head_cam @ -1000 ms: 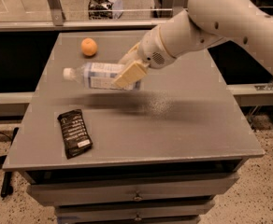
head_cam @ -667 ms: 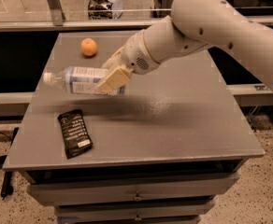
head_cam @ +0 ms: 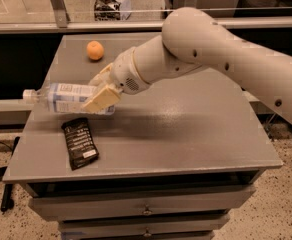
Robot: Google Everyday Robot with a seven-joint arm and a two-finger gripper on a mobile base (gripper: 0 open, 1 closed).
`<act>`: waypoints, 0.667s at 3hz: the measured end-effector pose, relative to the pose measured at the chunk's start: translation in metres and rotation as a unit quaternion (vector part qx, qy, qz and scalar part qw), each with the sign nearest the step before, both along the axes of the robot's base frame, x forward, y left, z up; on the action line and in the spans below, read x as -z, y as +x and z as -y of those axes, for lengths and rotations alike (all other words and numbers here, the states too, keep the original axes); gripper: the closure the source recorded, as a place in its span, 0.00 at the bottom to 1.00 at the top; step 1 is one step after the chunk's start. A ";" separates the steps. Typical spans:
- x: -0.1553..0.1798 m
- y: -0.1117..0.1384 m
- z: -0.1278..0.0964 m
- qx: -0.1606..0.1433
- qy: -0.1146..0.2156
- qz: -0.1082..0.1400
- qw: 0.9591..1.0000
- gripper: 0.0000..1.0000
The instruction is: Move blue plastic bottle near rxbar chocolate
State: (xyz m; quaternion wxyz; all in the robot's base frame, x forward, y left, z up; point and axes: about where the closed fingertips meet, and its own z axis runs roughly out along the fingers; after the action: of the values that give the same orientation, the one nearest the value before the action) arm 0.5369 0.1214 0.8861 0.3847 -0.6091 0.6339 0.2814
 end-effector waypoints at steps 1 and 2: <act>0.006 -0.006 -0.010 -0.003 0.004 0.003 1.000 0.59; 0.011 -0.009 -0.013 -0.006 0.002 0.011 1.000 0.35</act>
Offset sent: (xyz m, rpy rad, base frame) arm -0.0109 0.0135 -0.0165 0.0020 -0.0402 0.0098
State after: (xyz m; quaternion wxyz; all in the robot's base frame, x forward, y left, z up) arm 0.5275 0.1347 0.8754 0.3915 -0.6149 0.6255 0.2780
